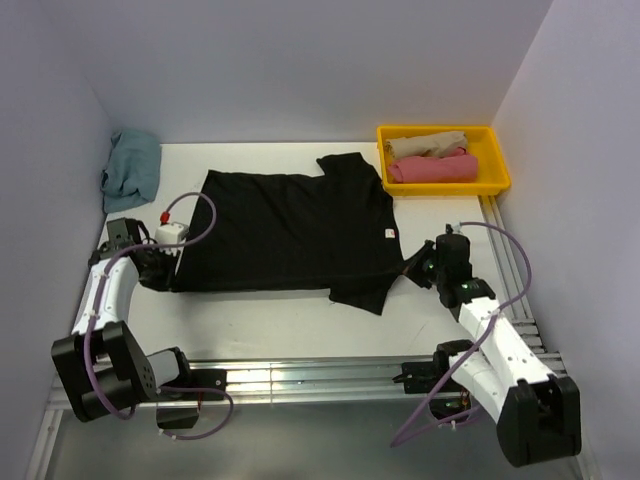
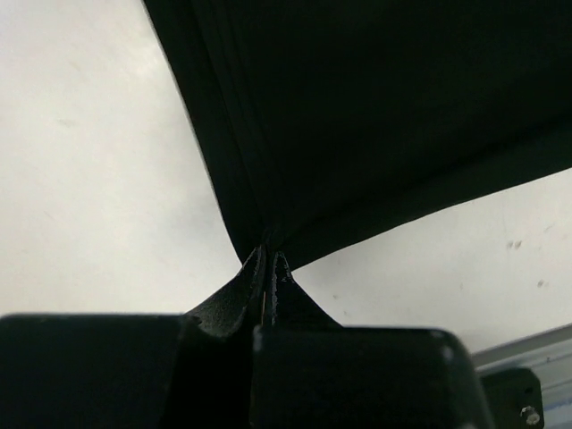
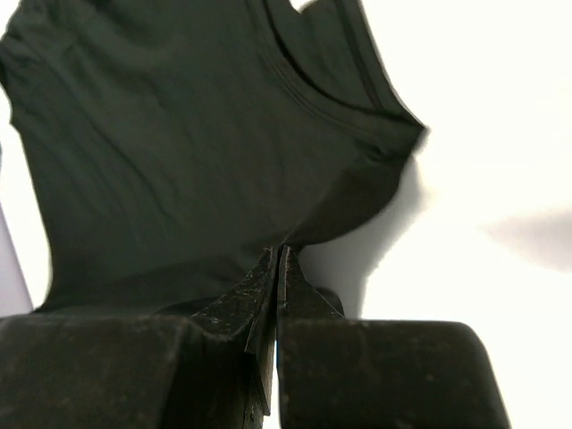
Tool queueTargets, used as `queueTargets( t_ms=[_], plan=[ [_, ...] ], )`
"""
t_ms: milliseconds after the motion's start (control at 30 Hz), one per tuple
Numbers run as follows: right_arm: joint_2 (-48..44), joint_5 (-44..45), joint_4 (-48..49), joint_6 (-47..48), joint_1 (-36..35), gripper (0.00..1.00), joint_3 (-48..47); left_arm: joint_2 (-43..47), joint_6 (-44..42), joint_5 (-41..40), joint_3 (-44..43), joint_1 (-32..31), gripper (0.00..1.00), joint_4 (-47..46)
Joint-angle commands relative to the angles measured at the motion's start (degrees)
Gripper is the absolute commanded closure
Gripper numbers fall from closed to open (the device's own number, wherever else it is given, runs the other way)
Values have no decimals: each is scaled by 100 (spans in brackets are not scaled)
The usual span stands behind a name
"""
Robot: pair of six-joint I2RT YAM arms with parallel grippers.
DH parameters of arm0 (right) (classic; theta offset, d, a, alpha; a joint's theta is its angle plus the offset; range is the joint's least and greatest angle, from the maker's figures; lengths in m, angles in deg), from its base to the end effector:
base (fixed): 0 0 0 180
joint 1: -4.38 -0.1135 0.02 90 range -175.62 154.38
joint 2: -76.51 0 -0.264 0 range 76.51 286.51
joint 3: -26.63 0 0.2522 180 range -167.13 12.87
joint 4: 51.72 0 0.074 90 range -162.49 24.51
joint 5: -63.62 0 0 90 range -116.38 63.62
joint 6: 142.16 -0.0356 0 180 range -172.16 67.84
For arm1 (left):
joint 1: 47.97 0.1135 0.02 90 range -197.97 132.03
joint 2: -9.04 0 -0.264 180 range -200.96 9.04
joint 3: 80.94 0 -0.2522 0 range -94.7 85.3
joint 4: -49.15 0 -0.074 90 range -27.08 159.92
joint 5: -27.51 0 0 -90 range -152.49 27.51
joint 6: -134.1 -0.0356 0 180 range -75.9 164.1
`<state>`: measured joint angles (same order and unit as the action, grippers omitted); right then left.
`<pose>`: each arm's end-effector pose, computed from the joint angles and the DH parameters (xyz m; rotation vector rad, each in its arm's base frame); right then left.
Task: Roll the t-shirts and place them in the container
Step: Flatten the tshirt, then fold the tshirt
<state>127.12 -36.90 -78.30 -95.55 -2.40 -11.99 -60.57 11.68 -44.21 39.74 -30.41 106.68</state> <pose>0.1823 0.0282 0.1972 0.6302 2.2319 0.6662 0.2101 0.0548 0.2161 0.4263 2.6213 -0.1673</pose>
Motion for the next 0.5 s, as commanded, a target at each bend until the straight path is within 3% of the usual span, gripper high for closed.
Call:
queueTargets(
  t_ms=[0, 233, 467],
  plan=[
    [-419, 401, -519, -11, -33, 100, 95, 377, -361, -229, 275, 45, 100, 44],
    [-527, 656, -916, 59, -33, 100, 114, 281, -151, -132, -65, 37, 100, 44],
    [861, 710, -511, 331, -25, 100, -747, -1008, 394, 166, -1226, 19, 100, -237]
  ],
)
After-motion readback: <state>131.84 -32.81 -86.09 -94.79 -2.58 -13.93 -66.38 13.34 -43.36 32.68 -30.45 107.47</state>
